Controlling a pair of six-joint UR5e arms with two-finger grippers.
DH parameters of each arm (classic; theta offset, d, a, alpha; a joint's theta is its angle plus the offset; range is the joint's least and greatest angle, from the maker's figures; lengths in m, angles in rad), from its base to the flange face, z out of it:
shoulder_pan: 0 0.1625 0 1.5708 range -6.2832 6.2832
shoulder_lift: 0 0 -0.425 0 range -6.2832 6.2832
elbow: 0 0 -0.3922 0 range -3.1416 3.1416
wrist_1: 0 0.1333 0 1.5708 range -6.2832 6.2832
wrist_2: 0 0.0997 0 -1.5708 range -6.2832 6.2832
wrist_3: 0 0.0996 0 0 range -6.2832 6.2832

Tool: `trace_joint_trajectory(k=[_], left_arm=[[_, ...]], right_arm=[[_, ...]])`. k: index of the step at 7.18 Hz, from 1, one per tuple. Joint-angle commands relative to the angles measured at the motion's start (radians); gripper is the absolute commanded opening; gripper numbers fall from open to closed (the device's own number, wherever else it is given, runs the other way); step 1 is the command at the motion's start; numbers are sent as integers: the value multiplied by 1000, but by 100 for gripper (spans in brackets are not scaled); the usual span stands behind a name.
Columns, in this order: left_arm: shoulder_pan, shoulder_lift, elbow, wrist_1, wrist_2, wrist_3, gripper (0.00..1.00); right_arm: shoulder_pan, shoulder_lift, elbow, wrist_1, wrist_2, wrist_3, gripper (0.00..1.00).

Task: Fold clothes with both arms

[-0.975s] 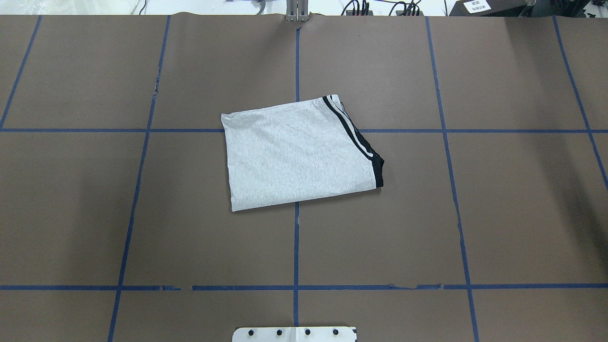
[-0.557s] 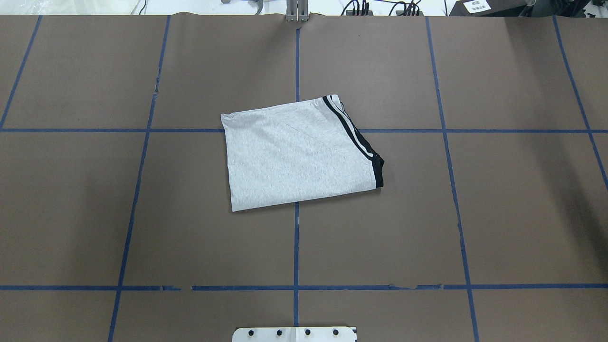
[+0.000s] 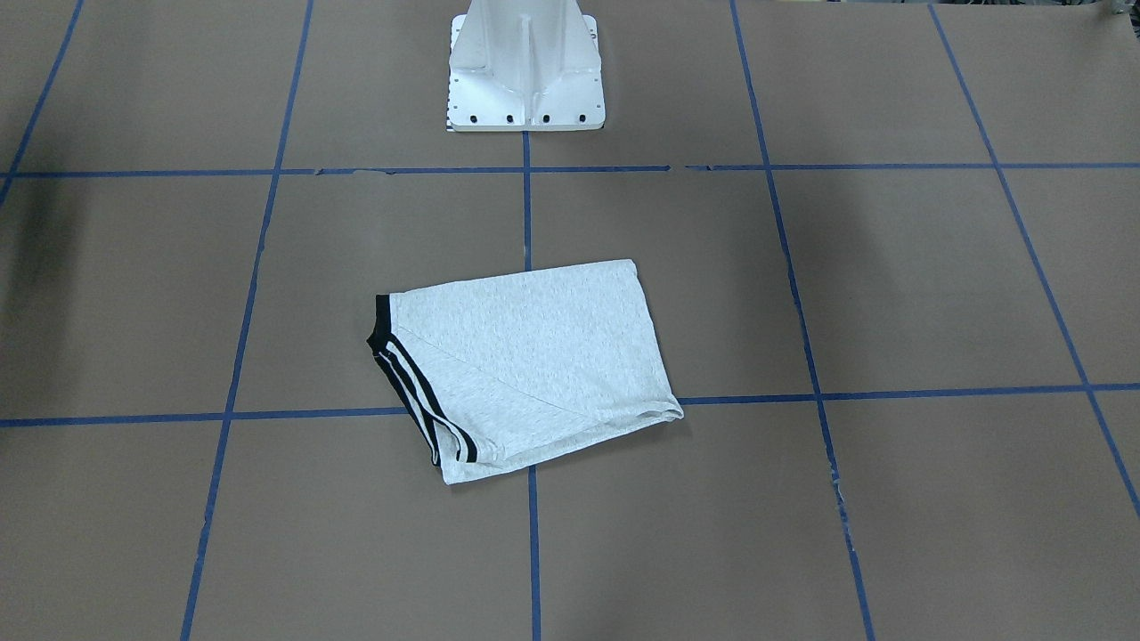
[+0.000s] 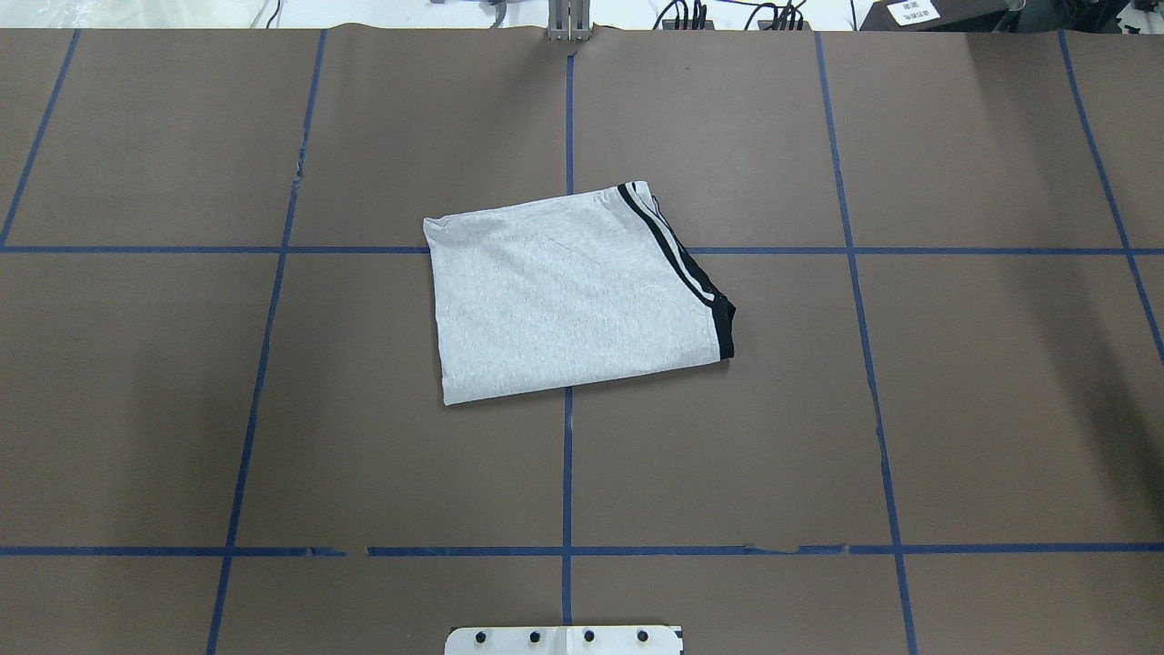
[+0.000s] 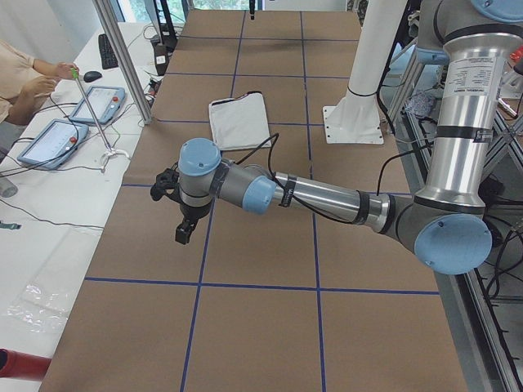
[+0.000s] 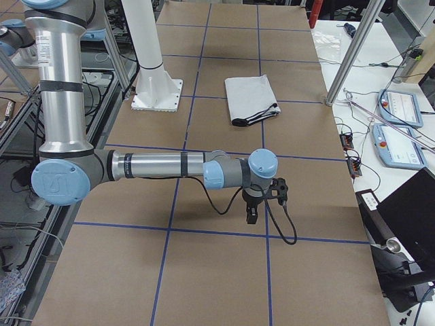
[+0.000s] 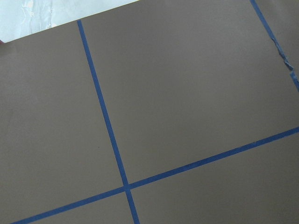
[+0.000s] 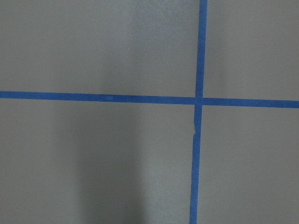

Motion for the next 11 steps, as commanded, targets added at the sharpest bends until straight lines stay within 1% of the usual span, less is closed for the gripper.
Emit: trace_joint_trajectory(k=[1,2,3,4,5,6,7,8,10,11], left_arm=[[6,12,-37,112,102,40,100],[4,39,0,113,91,90,100],[4,61,-1,119,64,95,100],[-4,96,23,107,-17,97,100],[-5,125,23,93,-72,97,100],[-5,171,-22,81,-76,97,100],[-7,181,-49,75,-70,92,100],[-4,173,-17,75,-68,89,100],[-1,147,-23,73,-67,78,100],[-1,135,-14,61,-68,86,100]], right_arm=[[-2,-1,-3,0,0,0,100],[-2,-2,-5,2,1,0,100],[-2,-2,2,2,1,0,100],[-2,-2,-3,2,1,0,100],[-2,-4,2,3,1,0,100],[-2,-2,3,3,1,0,100],[-2,-1,2,3,-2,0,100],[-2,2,-4,3,-2,0,100],[0,16,-15,3,-14,4,100],[0,4,-8,3,-10,7,100]])
